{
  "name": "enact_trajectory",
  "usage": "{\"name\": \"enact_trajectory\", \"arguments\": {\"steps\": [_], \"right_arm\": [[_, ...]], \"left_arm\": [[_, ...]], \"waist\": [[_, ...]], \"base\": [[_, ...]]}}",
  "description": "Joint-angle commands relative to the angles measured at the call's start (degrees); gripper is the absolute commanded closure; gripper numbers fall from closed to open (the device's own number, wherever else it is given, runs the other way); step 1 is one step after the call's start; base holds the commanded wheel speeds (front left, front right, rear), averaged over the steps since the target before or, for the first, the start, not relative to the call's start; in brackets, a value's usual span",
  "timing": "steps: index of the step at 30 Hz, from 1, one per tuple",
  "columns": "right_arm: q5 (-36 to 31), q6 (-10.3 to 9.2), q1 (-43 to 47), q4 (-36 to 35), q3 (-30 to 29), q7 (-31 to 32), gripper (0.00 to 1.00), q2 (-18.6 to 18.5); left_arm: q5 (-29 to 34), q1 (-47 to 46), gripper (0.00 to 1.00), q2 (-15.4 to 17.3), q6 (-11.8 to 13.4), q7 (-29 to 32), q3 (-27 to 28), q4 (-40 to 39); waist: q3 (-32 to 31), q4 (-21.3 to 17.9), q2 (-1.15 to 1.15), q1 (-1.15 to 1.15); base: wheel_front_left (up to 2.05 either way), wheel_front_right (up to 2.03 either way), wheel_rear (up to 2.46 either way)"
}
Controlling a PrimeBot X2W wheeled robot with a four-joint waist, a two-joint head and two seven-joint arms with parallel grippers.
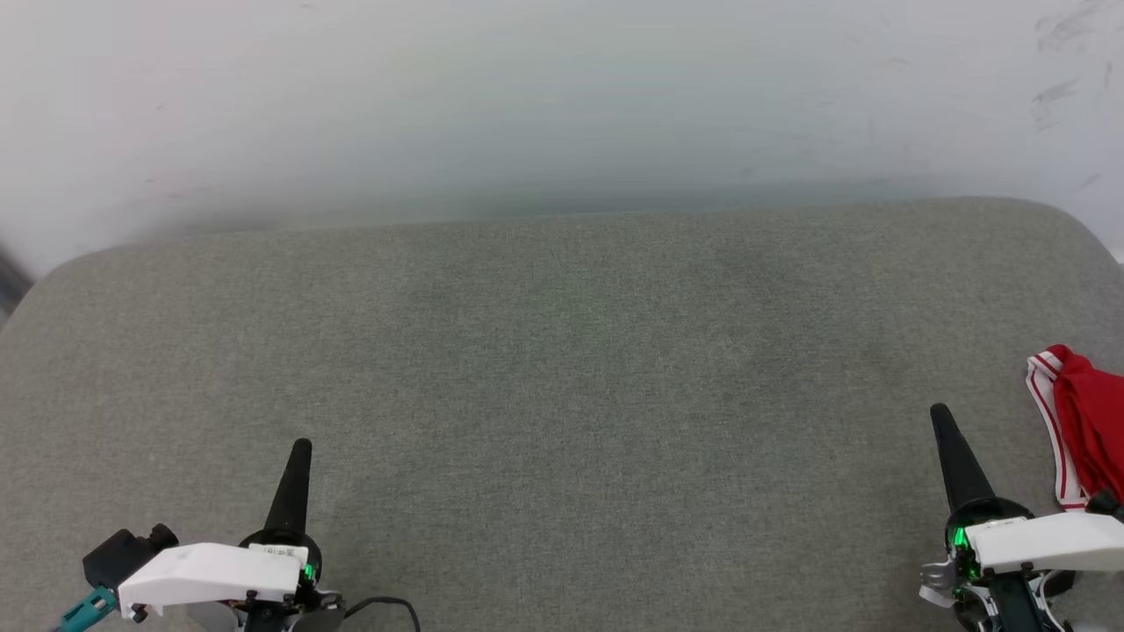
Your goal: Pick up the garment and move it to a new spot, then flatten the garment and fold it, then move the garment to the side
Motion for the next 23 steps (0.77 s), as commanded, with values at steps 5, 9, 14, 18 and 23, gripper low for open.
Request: {"name": "enact_trajectory", "arguments": {"steps": [5, 9, 14, 18, 23], "right_arm": [[3.19, -0.01, -1.60, 0.18, -0.37, 0.82, 1.00, 0.17], [5.16, -0.01, -1.78, 0.42, -0.53, 1.30, 1.00, 0.21], [7.52, -0.01, -1.89, 0.72, -0.75, 1.89, 1.00, 0.28], [9.33, -0.01, -2.08, 0.94, -0.91, 2.36, 1.00, 0.33], [11.55, -0.01, -2.30, 1.23, -1.14, 2.95, 1.00, 0.40]], "left_arm": [[-3.04, -1.54, 1.00, 0.34, -0.10, 0.87, 0.36, 0.23], [-5.02, -1.95, 1.00, 0.30, -0.11, 1.42, 0.41, 0.60], [-7.31, -2.34, 1.00, 0.26, -0.12, 2.08, 0.49, 1.09], [-9.09, -2.53, 1.00, 0.22, -0.12, 2.60, 0.55, 1.46], [-11.25, -3.00, 1.00, 0.18, -0.13, 3.25, 0.61, 1.85]], "waist": [[-0.02, 0.02, 0.00, 0.00], [-0.04, 0.03, 0.00, 0.00], [-0.07, 0.05, 0.00, 0.00], [-0.08, 0.06, 0.00, 0.00], [-0.11, 0.08, 0.00, 0.00]], "base": [[0.00, 0.00, 0.00], [0.00, 0.00, 0.00], [0.00, 0.00, 0.00], [0.00, 0.00, 0.00], [0.00, 0.00, 0.00]]}}
